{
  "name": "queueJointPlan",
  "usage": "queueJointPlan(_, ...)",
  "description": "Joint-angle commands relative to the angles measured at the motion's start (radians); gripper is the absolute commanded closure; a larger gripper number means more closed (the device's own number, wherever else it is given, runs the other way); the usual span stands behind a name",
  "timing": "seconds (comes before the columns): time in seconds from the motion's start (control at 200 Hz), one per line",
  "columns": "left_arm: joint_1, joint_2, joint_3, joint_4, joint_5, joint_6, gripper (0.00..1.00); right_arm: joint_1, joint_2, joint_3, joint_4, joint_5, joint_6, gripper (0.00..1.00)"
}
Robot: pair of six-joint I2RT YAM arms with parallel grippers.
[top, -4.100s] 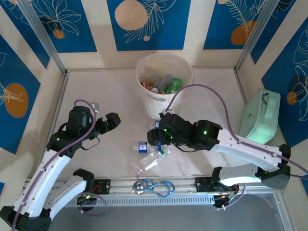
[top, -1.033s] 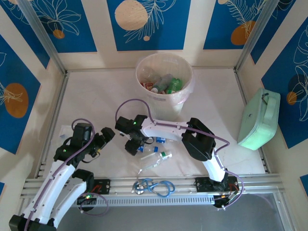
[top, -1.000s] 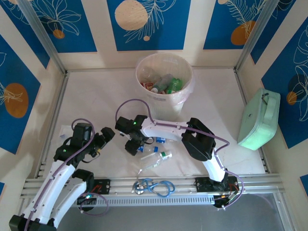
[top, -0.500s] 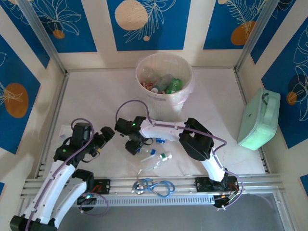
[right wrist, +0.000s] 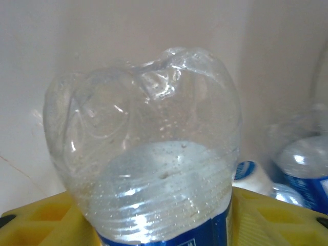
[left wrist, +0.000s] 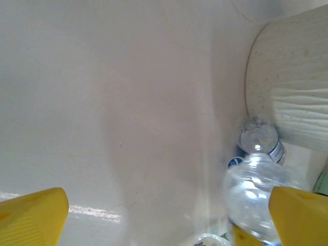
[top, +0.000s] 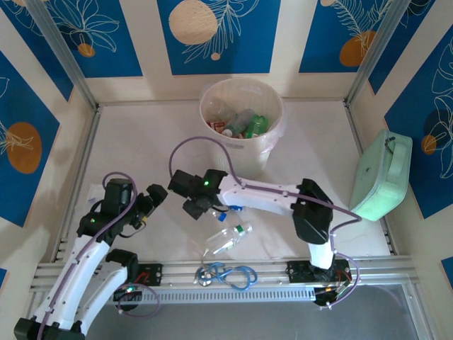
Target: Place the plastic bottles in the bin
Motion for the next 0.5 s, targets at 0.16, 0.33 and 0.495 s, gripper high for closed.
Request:
queueJointPlan(0.16, 0.020, -0.006, 0.082, -0.043, -0.052, 0.072, 0.00, 0.025, -0.231, 0.051, -0.027, 0.144, 0.098, 0.42)
queueJointPlan(0.33, 0.022, 0.018, 0.068, 0.003, -0.011, 0.065, 0.00, -0.016, -0.329, 0.165, -0.019, 0.187, 0.129, 0.42)
queueJointPlan(0.495, 0.022, 0.060, 0.072, 0.032, 0.039, 0.103, 0.00, -0.154, -0.380, 0.286, 0.036, 0.100, 0.174, 0.42)
